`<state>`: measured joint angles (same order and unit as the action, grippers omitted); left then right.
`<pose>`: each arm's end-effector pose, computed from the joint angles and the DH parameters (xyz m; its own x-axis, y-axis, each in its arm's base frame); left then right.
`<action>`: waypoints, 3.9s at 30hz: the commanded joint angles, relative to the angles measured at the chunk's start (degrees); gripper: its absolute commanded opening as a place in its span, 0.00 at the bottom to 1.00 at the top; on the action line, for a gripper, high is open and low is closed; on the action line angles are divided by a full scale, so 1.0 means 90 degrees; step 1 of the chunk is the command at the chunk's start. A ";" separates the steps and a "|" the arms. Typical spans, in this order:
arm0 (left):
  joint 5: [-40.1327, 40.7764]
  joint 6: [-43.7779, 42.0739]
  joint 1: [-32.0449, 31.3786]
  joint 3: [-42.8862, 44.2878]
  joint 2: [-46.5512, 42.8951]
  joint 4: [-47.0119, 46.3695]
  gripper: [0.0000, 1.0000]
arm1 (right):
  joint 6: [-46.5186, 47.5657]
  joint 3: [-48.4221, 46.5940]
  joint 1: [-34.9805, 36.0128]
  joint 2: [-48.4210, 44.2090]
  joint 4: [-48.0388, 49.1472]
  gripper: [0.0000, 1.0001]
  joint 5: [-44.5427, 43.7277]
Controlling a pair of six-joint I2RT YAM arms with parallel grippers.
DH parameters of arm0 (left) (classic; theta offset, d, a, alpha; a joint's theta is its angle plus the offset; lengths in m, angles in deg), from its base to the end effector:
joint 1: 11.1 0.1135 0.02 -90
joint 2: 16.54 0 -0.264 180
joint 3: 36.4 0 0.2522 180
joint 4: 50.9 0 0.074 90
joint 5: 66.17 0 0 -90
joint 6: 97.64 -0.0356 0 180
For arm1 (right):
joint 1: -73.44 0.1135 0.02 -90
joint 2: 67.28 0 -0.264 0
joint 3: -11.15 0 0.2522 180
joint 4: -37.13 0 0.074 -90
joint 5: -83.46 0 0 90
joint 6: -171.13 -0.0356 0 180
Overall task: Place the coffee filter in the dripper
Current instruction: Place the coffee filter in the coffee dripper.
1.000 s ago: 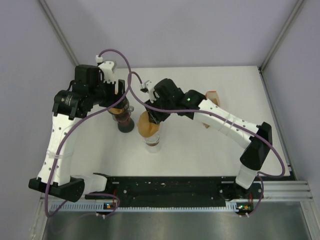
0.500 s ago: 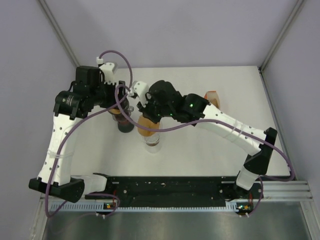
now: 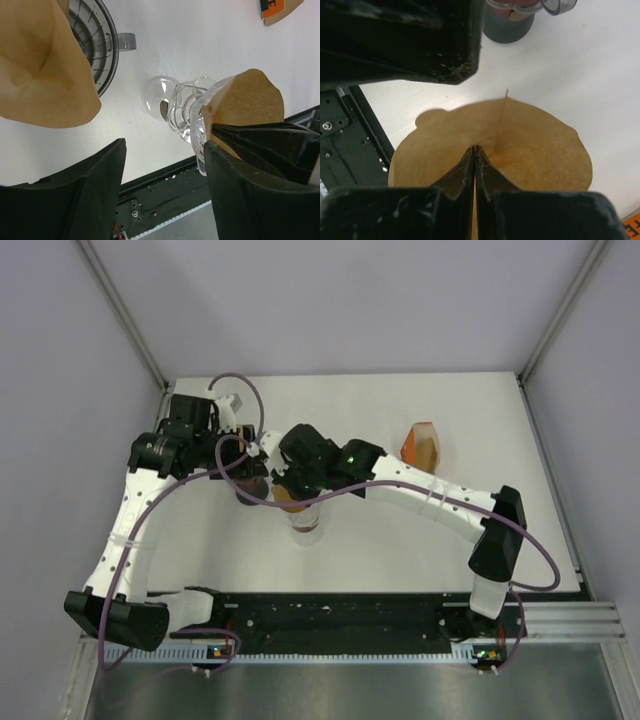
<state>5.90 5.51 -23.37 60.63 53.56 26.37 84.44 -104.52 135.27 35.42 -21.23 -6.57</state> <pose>0.2164 -0.0583 0.3929 -0.8222 -0.0427 -0.5676 0.2127 0.9019 -0.3760 0.1892 0.3533 0.3496 -0.2846 -0.6538 -0.7011 -0.8993 0.4354 -0.0409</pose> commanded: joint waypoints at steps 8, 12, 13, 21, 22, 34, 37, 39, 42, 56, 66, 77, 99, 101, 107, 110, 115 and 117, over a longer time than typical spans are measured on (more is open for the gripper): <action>-0.1004 0.0492 -0.0013 -0.0520 -0.0231 -0.0659 0.69 | -0.0544 0.0005 0.0064 0.0718 -0.0211 0.00 -0.0425; -0.1259 0.0746 0.0035 -0.0765 -0.0221 -0.0806 0.68 | -0.0719 0.0170 0.0074 0.0855 -0.0152 0.00 -0.0475; -0.1279 0.0833 0.0084 -0.0746 -0.0212 -0.0816 0.68 | -0.0777 0.0238 0.0074 0.0845 -0.0104 0.00 -0.0446; -0.1669 0.1273 0.0543 -0.0881 -0.0221 -0.0845 0.64 | -0.1061 0.0727 0.0065 0.0767 0.0463 0.00 -0.0728; -0.1718 0.1390 0.0592 -0.0989 -0.0241 -0.0874 0.64 | -0.1090 0.0795 0.0055 0.0787 0.0502 0.00 -0.0816; -0.2255 0.1645 0.0973 -0.1585 -0.0290 -0.1109 0.53 | -0.1227 0.1060 -0.0092 0.0816 0.0532 0.00 -0.1324; -0.2246 0.1654 0.0944 -0.1683 -0.0309 -0.1177 0.53 | -0.1208 0.1011 -0.0141 0.0806 0.0463 0.00 -0.1305; -0.2217 0.1693 0.0895 -0.1741 -0.0309 -0.1294 0.52 | -0.1140 0.0952 -0.0189 0.0806 0.0424 0.00 -0.1150; -0.2187 0.1791 0.0827 -0.1888 -0.0270 -0.1460 0.49 | -0.1013 0.0787 -0.0189 0.0835 0.0375 0.00 -0.0915; -0.1641 0.1538 0.0817 -0.1859 -0.0163 -0.1480 0.34 | -0.0730 -0.0717 -0.0033 0.1177 -0.0376 0.00 -0.0524; -0.1327 0.1235 0.0827 -0.1205 -0.0114 -0.1187 0.41 | -0.0456 -0.1206 -0.0014 0.1606 -0.0591 0.00 -0.0504; -0.1835 0.1410 0.0827 -0.1536 -0.0241 -0.1333 0.45 | -0.0475 -0.1294 -0.0033 0.1968 -0.0767 0.00 -0.0407; -0.1738 0.1137 0.0827 -0.1283 -0.0172 -0.1177 0.19 | -0.0407 -0.2046 -0.0258 0.0846 -0.0455 0.09 -0.0524; -0.1748 0.1127 0.0827 -0.1263 -0.0163 -0.1168 0.19 | -0.0407 -0.2027 -0.0258 0.0709 -0.0396 0.09 -0.0485; -0.1738 0.1088 0.0827 -0.1195 -0.0163 -0.1138 0.23 | -0.0407 -0.1939 -0.0287 0.0406 -0.0338 0.10 -0.0572; -0.1767 0.1088 0.0827 -0.1175 -0.0143 -0.1109 0.30 | -0.0417 -0.1793 -0.0375 0.0270 -0.0289 0.11 -0.0631; -0.1689 0.1000 0.0827 -0.1068 -0.0153 -0.1041 0.41 | -0.0427 -0.1607 -0.0453 0.0064 -0.0221 0.14 -0.0592; -0.1650 0.0932 0.0827 -0.0961 -0.0153 -0.0992 0.44 | -0.0436 -0.1548 -0.0492 -0.0023 -0.0191 0.16 -0.0582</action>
<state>-8.88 15.71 -15.70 48.45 52.62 17.43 80.11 -119.21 131.81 39.02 -25.54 -12.26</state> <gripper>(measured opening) 0.419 0.140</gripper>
